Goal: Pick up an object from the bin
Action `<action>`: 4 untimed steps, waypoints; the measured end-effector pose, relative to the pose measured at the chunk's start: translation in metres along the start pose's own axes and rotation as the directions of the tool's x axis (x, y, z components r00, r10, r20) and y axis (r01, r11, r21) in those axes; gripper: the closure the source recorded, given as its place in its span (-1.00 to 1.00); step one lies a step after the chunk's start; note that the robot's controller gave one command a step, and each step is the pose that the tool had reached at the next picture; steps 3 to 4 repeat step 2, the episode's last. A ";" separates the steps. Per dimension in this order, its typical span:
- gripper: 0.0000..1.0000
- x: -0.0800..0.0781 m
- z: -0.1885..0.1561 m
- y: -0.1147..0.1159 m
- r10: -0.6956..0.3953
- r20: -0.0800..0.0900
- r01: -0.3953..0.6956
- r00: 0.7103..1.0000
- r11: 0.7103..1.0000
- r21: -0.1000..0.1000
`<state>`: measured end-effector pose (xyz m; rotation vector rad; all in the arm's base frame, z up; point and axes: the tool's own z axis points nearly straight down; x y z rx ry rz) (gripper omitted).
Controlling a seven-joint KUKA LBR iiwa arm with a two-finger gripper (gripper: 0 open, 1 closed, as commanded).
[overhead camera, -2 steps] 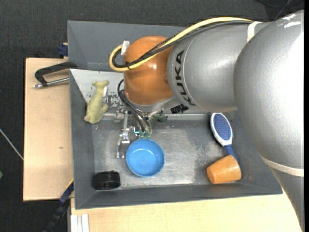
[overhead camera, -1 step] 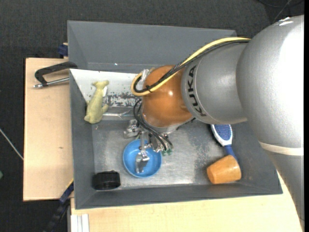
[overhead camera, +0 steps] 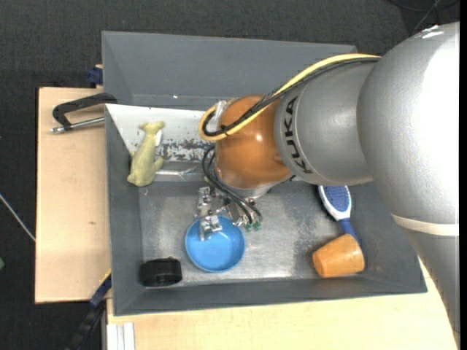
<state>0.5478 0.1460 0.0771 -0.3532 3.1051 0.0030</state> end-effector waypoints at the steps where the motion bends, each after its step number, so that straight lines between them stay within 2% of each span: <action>1: 1.00 0.013 -0.115 0.019 0.045 -0.002 -0.045 0.999 0.999 -0.002; 2: 1.00 0.009 -0.210 0.015 0.032 0.000 -0.032 0.999 0.999 -0.002; 4: 1.00 0.009 -0.210 0.015 0.032 0.000 -0.032 0.999 0.999 -0.002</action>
Offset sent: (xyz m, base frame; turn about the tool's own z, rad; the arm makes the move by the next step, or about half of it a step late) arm -0.0209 0.0127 0.1083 0.0468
